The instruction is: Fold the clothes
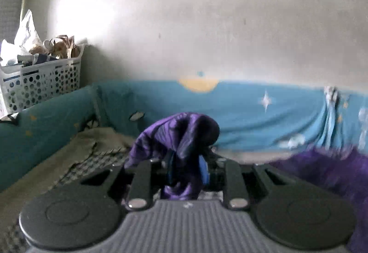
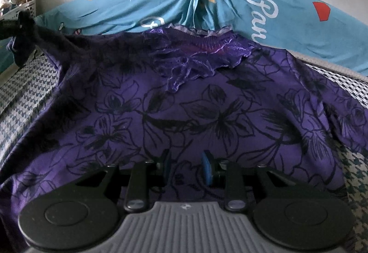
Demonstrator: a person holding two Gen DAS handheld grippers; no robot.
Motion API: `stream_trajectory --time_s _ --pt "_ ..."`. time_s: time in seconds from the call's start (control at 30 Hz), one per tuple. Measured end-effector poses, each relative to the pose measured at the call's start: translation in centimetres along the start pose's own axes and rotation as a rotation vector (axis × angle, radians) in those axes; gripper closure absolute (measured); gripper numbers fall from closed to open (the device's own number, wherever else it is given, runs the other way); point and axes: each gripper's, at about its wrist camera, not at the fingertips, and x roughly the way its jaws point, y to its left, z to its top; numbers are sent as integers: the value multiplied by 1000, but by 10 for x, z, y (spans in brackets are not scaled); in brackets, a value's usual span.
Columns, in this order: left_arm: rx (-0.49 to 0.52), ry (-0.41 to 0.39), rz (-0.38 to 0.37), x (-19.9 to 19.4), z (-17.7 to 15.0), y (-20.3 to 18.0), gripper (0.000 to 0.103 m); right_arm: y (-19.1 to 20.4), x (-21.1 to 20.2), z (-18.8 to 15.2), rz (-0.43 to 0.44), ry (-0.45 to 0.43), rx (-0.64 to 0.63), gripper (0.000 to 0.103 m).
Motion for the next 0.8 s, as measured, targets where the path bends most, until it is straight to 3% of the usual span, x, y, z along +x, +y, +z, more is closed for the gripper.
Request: stream_trajectory --time_s 0.07,0.2,0.37,0.53,0.6,0.7,0.8 --pt "39 113 3 12 -11 4 82 0 1 0 -1 7 -6 74" --pt "-5 353 -45 31 -39 24 78 0 2 -1 -5 13 -13 74" --pt "-90 454 -88 29 -52 49 65 2 4 -1 -7 15 -15 74" --pt "-304 407 -156 19 -44 80 45 4 4 -3 -17 10 -40 74" --pt "-406 364 -179 14 -36 93 26 5 4 -4 -20 8 -44 73" --pt "-529 313 -220 23 -27 106 23 7 5 -5 -29 2 -62 73" --pt "-595 317 -245 38 -22 106 18 10 5 -6 -37 -4 -83 73"
